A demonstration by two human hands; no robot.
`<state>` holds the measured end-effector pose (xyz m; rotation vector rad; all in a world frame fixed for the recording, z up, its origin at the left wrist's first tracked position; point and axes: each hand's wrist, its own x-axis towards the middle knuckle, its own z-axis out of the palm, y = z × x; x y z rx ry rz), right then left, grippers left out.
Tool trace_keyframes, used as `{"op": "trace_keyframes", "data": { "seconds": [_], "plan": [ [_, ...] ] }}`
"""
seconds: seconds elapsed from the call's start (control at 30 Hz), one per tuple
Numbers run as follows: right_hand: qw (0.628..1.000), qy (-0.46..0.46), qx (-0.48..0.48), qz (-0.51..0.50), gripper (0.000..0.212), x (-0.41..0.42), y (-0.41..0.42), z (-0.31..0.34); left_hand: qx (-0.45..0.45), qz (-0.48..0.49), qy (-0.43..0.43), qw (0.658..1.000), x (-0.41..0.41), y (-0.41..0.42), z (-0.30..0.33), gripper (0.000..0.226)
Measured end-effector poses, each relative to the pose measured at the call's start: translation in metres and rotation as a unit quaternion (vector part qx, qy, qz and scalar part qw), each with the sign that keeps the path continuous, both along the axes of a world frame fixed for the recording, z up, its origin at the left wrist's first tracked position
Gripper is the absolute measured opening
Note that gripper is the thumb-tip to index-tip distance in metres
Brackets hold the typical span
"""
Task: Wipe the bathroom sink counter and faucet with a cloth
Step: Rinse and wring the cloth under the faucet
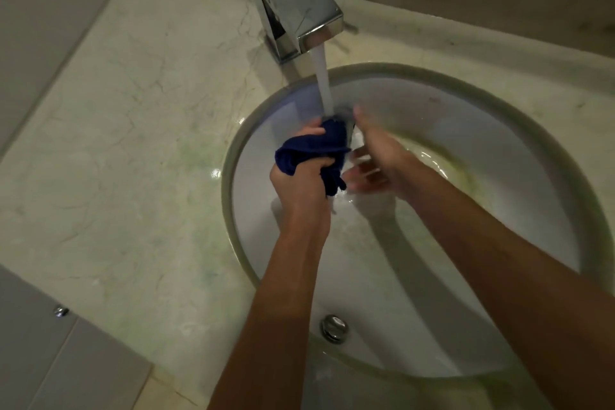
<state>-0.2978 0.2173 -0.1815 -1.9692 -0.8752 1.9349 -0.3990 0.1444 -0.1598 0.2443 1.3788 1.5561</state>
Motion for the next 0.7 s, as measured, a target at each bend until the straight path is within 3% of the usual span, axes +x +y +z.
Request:
{"op": "trace_keyframes", "data": {
  "seconds": [0.03, 0.1, 0.17, 0.2, 0.3, 0.37, 0.43, 0.5, 0.6, 0.7],
  "plan": [
    [0.989, 0.124, -0.082, -0.002, 0.085, -0.007, -0.003, -0.008, -0.006, -0.015, 0.018, 1.0, 0.004, -0.004, -0.001, 0.04],
    [0.934, 0.313, -0.159, -0.07, 0.068, -0.018, -0.002, -0.017, -0.027, -0.06, 0.059, 0.996, 0.009, -0.013, -0.005, 0.038],
    [0.896, 0.379, -0.187, -0.135, 0.049, -0.024, 0.004, -0.023, -0.048, -0.104, 0.096, 0.989, 0.008, -0.022, -0.007, 0.039],
    [0.895, 0.385, -0.177, -0.139, 0.042, -0.026, 0.005, -0.028, -0.042, -0.128, 0.097, 0.986, 0.004, -0.026, -0.006, 0.037],
    [0.96, 0.264, -0.024, -0.092, 0.023, -0.023, 0.005, -0.035, -0.042, -0.145, 0.077, 0.986, -0.011, -0.028, -0.004, 0.03],
    [0.986, 0.125, 0.114, -0.004, 0.022, -0.014, 0.004, -0.043, -0.127, -0.109, 0.106, 0.98, -0.02, -0.014, -0.017, 0.048],
    [0.964, 0.054, 0.228, 0.125, 0.024, -0.004, 0.007, -0.047, -0.174, -0.131, 0.045, 0.975, -0.025, 0.006, -0.024, 0.09],
    [0.918, 0.042, 0.297, 0.26, 0.03, 0.001, 0.012, -0.043, -0.181, -0.142, -0.072, 0.97, -0.023, 0.024, -0.036, 0.103],
    [0.843, -0.038, 0.367, 0.392, 0.058, -0.001, 0.02, -0.031, -0.188, -0.063, -0.128, 0.972, -0.014, 0.044, -0.04, 0.064],
    [0.828, -0.072, 0.377, 0.408, 0.092, 0.0, 0.029, -0.024, -0.187, 0.002, -0.117, 0.975, -0.007, 0.051, -0.045, 0.033]
  ]
}}
